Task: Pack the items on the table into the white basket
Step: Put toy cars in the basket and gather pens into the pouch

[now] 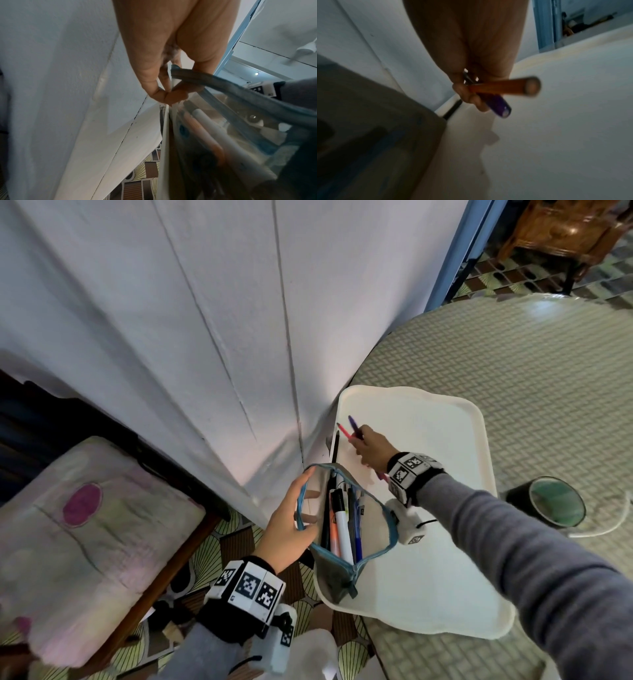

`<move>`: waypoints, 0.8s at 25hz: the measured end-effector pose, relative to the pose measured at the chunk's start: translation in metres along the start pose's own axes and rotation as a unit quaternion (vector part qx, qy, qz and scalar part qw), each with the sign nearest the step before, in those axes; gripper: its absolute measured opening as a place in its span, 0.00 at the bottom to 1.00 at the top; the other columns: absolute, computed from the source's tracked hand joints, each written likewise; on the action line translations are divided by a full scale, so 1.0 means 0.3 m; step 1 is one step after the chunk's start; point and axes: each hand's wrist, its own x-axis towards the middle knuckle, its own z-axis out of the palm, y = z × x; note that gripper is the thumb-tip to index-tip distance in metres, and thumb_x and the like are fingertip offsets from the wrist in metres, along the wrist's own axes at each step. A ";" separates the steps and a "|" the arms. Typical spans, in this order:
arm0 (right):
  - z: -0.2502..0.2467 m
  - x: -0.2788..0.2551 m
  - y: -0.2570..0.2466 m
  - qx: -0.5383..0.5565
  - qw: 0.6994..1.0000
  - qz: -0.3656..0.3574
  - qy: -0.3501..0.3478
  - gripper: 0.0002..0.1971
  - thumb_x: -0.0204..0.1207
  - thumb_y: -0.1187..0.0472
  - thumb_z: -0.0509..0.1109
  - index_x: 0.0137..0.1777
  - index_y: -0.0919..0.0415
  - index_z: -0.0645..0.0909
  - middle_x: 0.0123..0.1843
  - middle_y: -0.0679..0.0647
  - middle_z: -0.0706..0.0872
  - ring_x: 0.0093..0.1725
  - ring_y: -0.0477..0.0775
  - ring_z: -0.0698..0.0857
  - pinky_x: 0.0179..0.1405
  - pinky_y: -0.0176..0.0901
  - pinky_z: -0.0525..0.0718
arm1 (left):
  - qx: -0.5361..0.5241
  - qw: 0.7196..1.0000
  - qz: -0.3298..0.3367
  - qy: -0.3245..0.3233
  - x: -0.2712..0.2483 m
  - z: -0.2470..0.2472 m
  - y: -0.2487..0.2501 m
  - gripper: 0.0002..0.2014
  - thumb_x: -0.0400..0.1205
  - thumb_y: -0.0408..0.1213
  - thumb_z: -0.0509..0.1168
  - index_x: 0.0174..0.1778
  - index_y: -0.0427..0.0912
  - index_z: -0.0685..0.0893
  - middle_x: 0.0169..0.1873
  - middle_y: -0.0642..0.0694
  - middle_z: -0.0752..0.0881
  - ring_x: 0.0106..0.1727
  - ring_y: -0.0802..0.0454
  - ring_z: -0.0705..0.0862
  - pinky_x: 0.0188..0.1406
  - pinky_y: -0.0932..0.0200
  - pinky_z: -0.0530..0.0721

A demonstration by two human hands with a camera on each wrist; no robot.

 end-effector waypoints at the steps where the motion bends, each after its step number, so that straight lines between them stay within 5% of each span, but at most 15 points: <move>1: 0.017 -0.001 0.001 0.006 1.000 0.000 0.008 0.14 0.85 0.57 0.60 0.60 0.69 0.73 0.48 0.62 0.80 0.35 0.52 0.76 0.33 0.41 0.73 | 0.000 1.000 0.004 0.002 -0.005 0.000 0.000 0.45 0.77 0.18 0.61 0.78 0.70 0.57 0.72 0.56 0.72 0.65 0.54 0.79 0.39 0.74 0.80; 3: 0.048 -0.001 0.007 -0.009 0.999 -0.010 0.041 0.18 0.80 0.52 0.69 0.59 0.68 0.77 0.48 0.58 0.81 0.44 0.53 0.77 0.41 0.41 0.71 | -0.006 1.000 0.002 0.005 -0.017 -0.005 -0.003 0.44 0.77 0.18 0.61 0.77 0.70 0.57 0.69 0.58 0.73 0.61 0.57 0.81 0.41 0.71 0.82; 6: 0.080 0.008 -0.003 0.018 0.999 -0.001 0.037 0.21 0.73 0.46 0.74 0.53 0.66 0.82 0.44 0.54 0.81 0.44 0.51 0.78 0.37 0.41 0.71 | -0.012 1.000 -0.006 0.013 -0.038 -0.013 -0.021 0.44 0.78 0.19 0.62 0.77 0.70 0.57 0.63 0.61 0.76 0.51 0.62 0.85 0.43 0.65 0.86; 10: 0.103 0.029 -0.021 0.041 0.998 0.005 0.053 0.20 0.68 0.52 0.80 0.52 0.66 0.83 0.45 0.58 0.86 0.45 0.54 0.82 0.46 0.42 0.78 | -0.020 0.999 -0.008 0.033 -0.052 -0.015 -0.037 0.44 0.77 0.18 0.62 0.79 0.67 0.57 0.63 0.59 0.77 0.50 0.63 0.85 0.42 0.64 0.85; 15: 0.115 0.043 -0.026 0.046 0.998 0.017 0.042 0.11 0.68 0.58 0.79 0.42 0.63 0.81 0.34 0.54 0.81 0.39 0.54 0.80 0.34 0.39 0.75 | -0.032 0.999 -0.016 0.037 -0.057 -0.018 -0.035 0.44 0.78 0.18 0.61 0.80 0.65 0.55 0.64 0.57 0.76 0.52 0.63 0.85 0.44 0.62 0.87; 20: 0.152 0.049 -0.004 0.111 0.993 0.015 0.049 0.17 0.75 0.59 0.74 0.59 0.65 0.75 0.49 0.58 0.82 0.50 0.57 0.81 0.54 0.48 0.79 | -0.035 0.998 -0.005 0.042 -0.048 -0.024 -0.050 0.45 0.77 0.17 0.62 0.79 0.66 0.56 0.63 0.59 0.76 0.54 0.68 0.84 0.51 0.57 0.87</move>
